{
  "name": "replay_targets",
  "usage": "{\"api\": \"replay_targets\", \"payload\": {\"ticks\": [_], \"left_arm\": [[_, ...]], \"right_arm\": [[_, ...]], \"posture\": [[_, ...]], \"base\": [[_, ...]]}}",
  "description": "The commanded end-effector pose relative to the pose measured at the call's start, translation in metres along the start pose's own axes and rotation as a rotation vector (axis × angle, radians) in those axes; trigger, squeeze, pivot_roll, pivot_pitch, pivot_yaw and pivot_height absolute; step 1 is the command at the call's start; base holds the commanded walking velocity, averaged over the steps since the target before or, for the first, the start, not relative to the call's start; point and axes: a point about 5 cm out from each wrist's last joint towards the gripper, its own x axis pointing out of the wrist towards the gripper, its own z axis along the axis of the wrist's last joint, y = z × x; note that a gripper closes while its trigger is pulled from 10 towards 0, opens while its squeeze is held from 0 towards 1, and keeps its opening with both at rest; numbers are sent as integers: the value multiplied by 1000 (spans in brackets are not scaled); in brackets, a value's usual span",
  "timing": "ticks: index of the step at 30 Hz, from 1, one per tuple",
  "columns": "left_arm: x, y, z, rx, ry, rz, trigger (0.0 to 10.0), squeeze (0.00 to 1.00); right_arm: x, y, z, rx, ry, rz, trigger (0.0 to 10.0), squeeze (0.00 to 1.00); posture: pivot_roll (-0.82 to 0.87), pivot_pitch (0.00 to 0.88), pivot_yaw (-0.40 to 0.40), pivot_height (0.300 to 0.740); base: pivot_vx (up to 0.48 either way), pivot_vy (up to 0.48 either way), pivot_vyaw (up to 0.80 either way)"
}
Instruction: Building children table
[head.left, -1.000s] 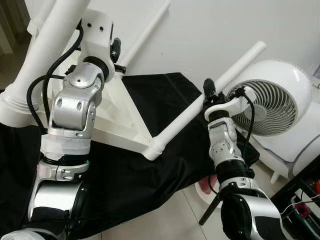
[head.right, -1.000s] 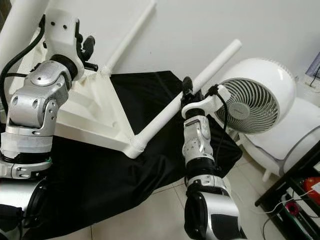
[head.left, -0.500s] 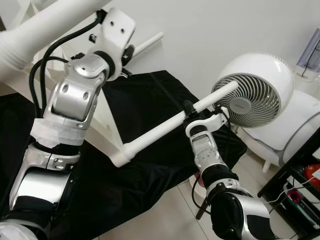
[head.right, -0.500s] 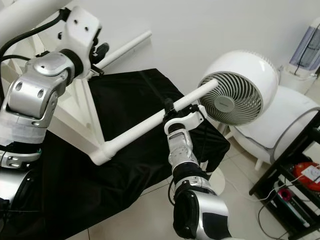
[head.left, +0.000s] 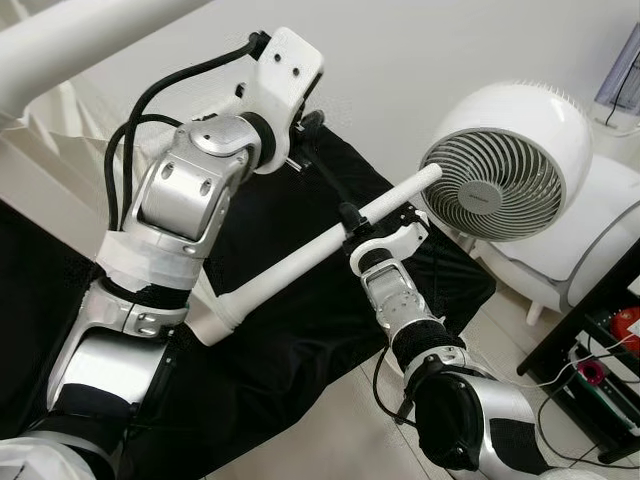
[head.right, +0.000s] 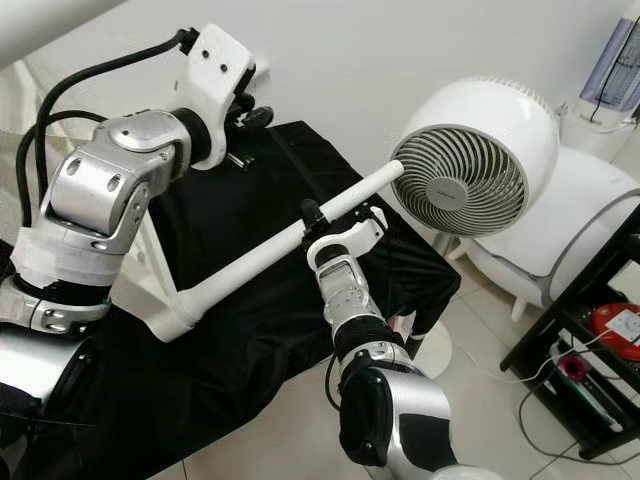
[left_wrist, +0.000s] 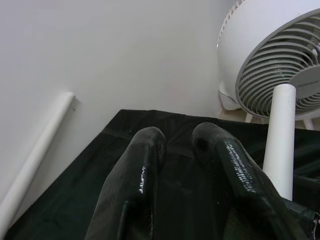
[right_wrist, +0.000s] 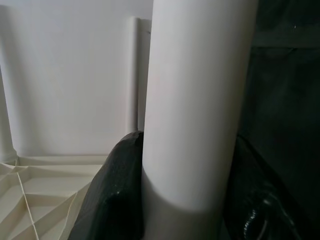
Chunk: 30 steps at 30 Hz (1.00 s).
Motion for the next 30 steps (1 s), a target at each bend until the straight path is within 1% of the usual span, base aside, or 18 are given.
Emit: {"api": "replay_targets", "payload": {"ticks": [1,2,3,4,11,13,15,18,19,20,22,24,27,28,29,30], "left_arm": [[0,2,3,-8,1,-11,10000,0],[1,2,5,-16,-8,-28,10000,0],[1,3,8,-16,-20,-43,10000,0],[0,4,12,-15,-37,-65,10000,0],[-4,7,17,-31,-54,-107,10000,0],[-15,19,18,-32,-50,-135,10000,0],[-15,19,18,-32,-50,-135,10000,0],[-28,35,16,-45,-32,-129,10000,0],[-28,35,16,-45,-32,-129,10000,0],[-32,41,14,-50,-25,-113,10000,0],[-40,49,10,-50,-12,-101,10000,0],[-55,62,-3,-75,26,-85,10000,0],[-58,65,-6,-81,36,-81,10000,0],[-67,67,-17,-75,52,-92,10000,0],[-74,67,-26,-88,71,-103,10000,0],[-74,67,-26,-88,71,-103,10000,0]], "right_arm": [[-24,-32,-63,-91,312,-126,10000,0],[-24,-32,-62,-93,312,-120,10000,0],[-24,-32,-61,-91,305,-119,10000,435],[-24,-33,-60,-84,300,-121,10000,1000],[-23,-33,-59,-82,298,-115,10000,1000],[-23,-32,-59,-81,300,-110,10000,1000],[-23,-32,-59,-81,300,-110,10000,1000],[-23,-31,-59,-87,303,-100,10000,1000],[-23,-31,-59,-87,303,-100,10000,1000],[-22,-30,-59,-85,305,-96,10000,0],[-22,-29,-59,-87,307,-89,10000,0],[-21,-29,-58,-94,308,-86,10000,0],[-21,-29,-58,-96,308,-86,10000,0],[-21,-30,-57,-98,307,-84,10000,0],[-21,-30,-57,-100,306,-83,10000,0],[-21,-30,-57,-100,306,-83,10000,0]], "posture": [[180,177,24,740],[180,176,24,740],[180,175,23,740],[179,175,24,740],[178,174,29,740],[178,173,32,740],[178,173,32,740],[180,170,34,740],[180,170,34,740],[180,170,34,740],[181,165,30,740],[181,165,30,740],[181,165,30,740],[180,161,28,740],[179,161,28,740],[179,161,28,740]], "base": [[0,0,0],[0,0,0],[0,0,0],[0,0,0],[0,0,0],[0,0,0],[0,0,0],[0,0,0],[0,0,0],[0,0,0],[0,0,0],[0,0,0],[0,0,0],[0,0,0],[0,0,0],[0,0,0]]}}
